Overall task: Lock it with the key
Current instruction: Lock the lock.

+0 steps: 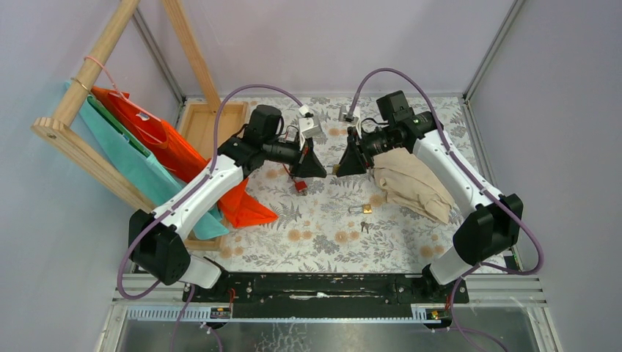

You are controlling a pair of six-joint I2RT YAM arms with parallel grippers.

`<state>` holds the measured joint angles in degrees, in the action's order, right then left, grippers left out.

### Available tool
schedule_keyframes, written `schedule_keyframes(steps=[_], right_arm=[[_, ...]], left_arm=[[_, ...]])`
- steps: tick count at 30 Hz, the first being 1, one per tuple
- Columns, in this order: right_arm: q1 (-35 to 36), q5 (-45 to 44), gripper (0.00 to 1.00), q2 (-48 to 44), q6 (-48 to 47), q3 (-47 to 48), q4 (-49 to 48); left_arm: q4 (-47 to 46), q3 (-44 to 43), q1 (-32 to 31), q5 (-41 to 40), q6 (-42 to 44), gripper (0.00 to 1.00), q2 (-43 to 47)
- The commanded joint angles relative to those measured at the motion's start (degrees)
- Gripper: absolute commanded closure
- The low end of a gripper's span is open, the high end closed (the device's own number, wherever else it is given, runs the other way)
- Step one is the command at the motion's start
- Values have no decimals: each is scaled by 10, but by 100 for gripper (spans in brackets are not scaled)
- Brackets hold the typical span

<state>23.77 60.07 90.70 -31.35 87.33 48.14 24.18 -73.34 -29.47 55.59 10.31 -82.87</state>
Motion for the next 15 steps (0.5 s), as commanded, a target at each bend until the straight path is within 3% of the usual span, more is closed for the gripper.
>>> schedule_keyframes(steps=[1, 9, 15], right_arm=[[7, 9, 70, -9, -4, 8, -11], [8, 9, 86, -23, -3, -10, -24], [8, 9, 96, -43, 40, -36, -87]], left_arm=[[-50, 6, 1, 18, -19, 100, 2], [-66, 11, 1, 17, -36, 100, -3], [-136, 31, 0, 29, -112, 100, -10]])
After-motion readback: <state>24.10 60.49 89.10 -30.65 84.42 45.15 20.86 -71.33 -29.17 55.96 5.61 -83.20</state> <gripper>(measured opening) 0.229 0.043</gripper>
